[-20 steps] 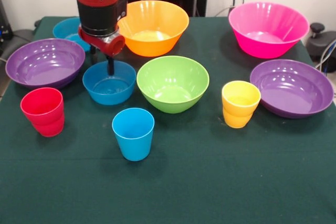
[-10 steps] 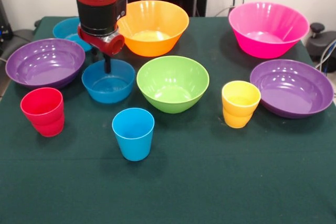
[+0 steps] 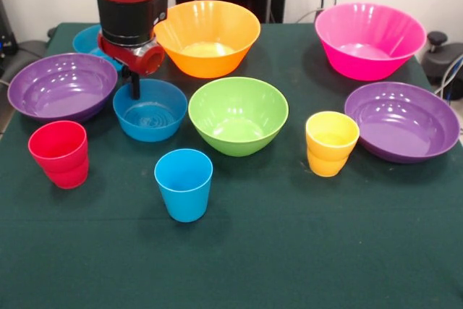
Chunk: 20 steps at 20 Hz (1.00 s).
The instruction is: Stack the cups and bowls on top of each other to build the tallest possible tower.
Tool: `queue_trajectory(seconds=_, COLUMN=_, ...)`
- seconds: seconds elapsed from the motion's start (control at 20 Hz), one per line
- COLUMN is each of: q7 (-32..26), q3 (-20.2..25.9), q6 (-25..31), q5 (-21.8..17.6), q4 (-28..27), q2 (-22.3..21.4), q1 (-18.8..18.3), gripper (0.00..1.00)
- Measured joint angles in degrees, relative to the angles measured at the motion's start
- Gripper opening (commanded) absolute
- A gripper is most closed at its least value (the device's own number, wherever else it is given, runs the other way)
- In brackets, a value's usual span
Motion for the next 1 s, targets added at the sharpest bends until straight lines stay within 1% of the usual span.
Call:
queue_trajectory(seconds=0.5, q7=0.00, q3=0.16, q6=0.36, q5=-0.01, q4=-0.25, q2=-0.29, q1=0.01, gripper=0.00)
queue_trajectory(seconds=1.0, q7=-0.01, q3=0.62, q6=4.69, q5=-0.05, q4=-0.31, q2=-3.01, q1=1.01, gripper=0.00)
